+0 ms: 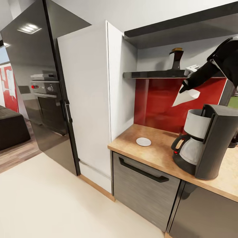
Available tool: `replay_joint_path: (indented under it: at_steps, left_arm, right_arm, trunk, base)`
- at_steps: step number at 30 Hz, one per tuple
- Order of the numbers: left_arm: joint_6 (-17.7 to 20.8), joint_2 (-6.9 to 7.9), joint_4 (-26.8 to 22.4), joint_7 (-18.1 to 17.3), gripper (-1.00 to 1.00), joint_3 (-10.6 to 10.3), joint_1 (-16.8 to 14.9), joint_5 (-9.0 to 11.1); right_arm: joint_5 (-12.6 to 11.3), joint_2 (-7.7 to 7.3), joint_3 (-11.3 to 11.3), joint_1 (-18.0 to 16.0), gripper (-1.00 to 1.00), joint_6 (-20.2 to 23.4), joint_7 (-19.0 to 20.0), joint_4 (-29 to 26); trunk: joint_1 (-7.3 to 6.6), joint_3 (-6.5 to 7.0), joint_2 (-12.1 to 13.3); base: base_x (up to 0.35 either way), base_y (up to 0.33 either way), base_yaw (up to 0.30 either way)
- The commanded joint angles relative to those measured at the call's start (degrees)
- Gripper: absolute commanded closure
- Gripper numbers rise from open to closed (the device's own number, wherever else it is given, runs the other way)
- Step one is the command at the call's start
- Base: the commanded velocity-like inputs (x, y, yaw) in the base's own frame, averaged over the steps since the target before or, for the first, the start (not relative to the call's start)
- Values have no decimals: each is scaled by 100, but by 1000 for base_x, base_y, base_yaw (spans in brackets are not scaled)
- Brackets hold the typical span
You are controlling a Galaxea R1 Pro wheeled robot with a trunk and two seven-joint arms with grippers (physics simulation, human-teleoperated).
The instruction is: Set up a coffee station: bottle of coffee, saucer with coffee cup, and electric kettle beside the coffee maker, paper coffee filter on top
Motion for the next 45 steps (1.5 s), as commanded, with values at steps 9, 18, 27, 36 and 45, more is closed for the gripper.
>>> replay_joint_path:
  at_steps: [9, 18, 27, 36, 45]
  left_arm:
    - [-12, -4, -8, -1, -100, 1, 2, 55]
    - [-5, -4, -8, -1, -100, 1, 2, 55]
    - [-10, -4, -8, -1, -100, 1, 1, 55]
    - [-7, -4, -4, -1, -100, 1, 3, 55]
    - [-10, -4, 0, -1, -100, 1, 5, 55]
  right_arm:
    - [161, -24, 11, -11, 100, 36, 60, -5]
    - [335, -112, 11, -12, 100, 36, 61, -1]
    - [1131, -130, 4, -16, 100, 36, 61, 1]
    - [1294, -184, 2, -46, 100, 36, 61, 1]
    - [1329, -294, 11, -282, 100, 36, 61, 27]
  trunk:
    - [0, -6, -4]
    - [0, -6, -4]
    - [0, -6, -4]
    - [0, -6, -4]
    - [0, -6, -4]
  base:
    - [0, 0, 0]
    - [141, 89, 0]
    - [22, 13, 0]
    - [0, 0, 0]
    - [0, 0, 0]
